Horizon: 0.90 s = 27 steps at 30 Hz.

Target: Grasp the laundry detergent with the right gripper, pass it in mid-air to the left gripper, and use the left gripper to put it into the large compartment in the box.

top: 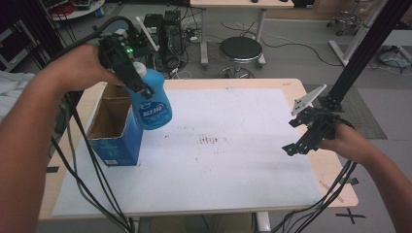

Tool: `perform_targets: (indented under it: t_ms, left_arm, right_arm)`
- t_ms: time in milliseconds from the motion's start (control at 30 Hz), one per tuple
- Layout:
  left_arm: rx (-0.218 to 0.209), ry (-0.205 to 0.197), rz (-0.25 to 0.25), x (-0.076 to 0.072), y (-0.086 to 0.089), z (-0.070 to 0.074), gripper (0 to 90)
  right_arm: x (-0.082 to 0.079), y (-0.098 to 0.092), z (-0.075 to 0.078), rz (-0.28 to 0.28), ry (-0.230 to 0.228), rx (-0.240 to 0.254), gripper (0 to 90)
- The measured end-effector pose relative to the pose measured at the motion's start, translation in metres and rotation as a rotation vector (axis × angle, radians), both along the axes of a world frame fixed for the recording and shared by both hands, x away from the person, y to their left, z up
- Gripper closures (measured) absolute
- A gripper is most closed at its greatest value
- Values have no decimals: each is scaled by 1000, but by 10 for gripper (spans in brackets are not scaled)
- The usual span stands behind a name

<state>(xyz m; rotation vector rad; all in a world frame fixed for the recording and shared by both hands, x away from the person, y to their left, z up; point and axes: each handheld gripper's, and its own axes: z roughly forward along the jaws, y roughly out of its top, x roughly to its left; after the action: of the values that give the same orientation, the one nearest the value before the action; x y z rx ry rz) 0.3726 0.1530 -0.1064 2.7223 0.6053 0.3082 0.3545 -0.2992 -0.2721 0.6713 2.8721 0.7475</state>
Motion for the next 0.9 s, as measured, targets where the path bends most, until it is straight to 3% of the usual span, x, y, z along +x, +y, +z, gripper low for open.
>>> perform_targets:
  t_ms: [300,667,900]
  left_arm:
    - [-2,-15,-32,-1,30,15,380]
    - [-25,-39,-1,0,71,29,380]
    - [-18,-50,1,5,89,26,380]
  right_arm:
    - [2,-3,0,-11,10,1,9]
    - [5,-5,-2,-37,18,-1,9]
    - [6,-5,-2,-50,21,-2,9]
